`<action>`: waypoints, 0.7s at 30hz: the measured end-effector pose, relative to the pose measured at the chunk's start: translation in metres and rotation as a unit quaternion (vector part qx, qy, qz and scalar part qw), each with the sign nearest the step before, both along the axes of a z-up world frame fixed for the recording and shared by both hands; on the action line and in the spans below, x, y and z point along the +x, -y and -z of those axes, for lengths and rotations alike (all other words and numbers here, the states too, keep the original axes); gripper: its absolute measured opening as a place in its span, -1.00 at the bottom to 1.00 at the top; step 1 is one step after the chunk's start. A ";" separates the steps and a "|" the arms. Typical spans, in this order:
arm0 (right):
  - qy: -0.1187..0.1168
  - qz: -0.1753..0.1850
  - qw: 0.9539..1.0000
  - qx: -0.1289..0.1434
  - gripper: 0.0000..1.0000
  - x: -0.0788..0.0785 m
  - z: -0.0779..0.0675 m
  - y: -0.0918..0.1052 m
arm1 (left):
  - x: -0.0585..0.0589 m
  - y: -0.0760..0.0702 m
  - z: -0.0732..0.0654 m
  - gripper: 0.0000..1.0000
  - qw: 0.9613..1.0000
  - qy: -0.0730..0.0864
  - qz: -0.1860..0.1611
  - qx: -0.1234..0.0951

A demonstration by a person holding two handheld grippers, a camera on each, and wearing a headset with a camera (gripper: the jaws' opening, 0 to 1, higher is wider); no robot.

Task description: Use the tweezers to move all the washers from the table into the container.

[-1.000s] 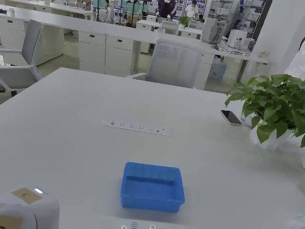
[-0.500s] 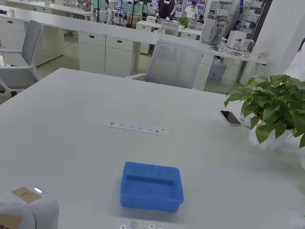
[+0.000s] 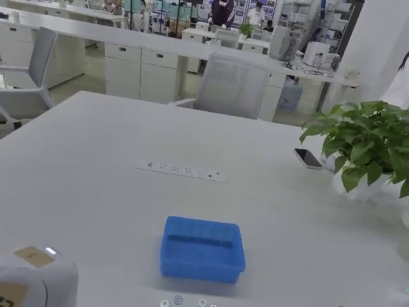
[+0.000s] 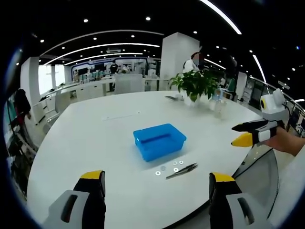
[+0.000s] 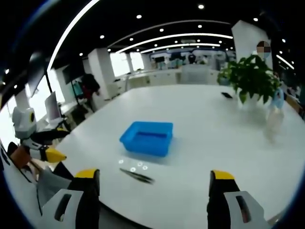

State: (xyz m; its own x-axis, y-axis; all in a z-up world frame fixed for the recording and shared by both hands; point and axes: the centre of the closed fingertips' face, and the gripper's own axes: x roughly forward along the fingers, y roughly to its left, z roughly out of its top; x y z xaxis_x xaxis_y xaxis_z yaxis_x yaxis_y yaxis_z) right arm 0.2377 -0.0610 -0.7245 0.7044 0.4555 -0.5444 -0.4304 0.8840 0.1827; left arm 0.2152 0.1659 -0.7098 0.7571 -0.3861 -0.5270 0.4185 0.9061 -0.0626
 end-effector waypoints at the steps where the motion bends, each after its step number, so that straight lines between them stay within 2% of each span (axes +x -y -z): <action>1: 0.000 0.000 1.000 0.000 0.88 0.000 0.000 0.000 | 0.000 0.000 0.000 0.78 1.000 0.000 0.002 0.001; 4: 0.009 0.000 1.000 -0.005 0.88 0.001 0.000 0.001 | 0.001 0.002 0.001 0.77 1.000 0.002 0.008 0.003; 8: 0.005 0.001 1.000 -0.005 0.88 0.003 0.003 0.000 | 0.004 0.003 0.004 0.73 1.000 -0.003 0.015 0.002; 11: 0.005 0.003 1.000 -0.007 0.88 0.005 0.004 -0.001 | 0.007 0.005 0.004 0.69 1.000 0.000 0.025 0.003; 15: 0.021 0.005 1.000 -0.006 0.84 0.010 0.002 -0.002 | 0.011 0.007 0.008 0.65 0.999 0.005 0.035 0.009; 19: 0.016 0.008 1.000 0.002 0.83 0.014 0.006 -0.005 | 0.016 0.009 0.014 0.61 0.999 0.007 0.040 0.012; 21: 0.003 0.008 1.000 0.001 0.81 0.014 0.012 -0.006 | 0.016 0.013 0.020 0.56 0.999 -0.007 0.053 0.009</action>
State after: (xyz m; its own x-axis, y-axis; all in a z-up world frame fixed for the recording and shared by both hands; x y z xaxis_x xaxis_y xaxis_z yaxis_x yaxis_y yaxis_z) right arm 0.2517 -0.0552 -0.7362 0.7151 0.4449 -0.5392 -0.4172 0.8905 0.1815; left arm 0.2314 0.1534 -0.7297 0.7043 -0.4538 -0.5459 0.5116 0.8576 -0.0529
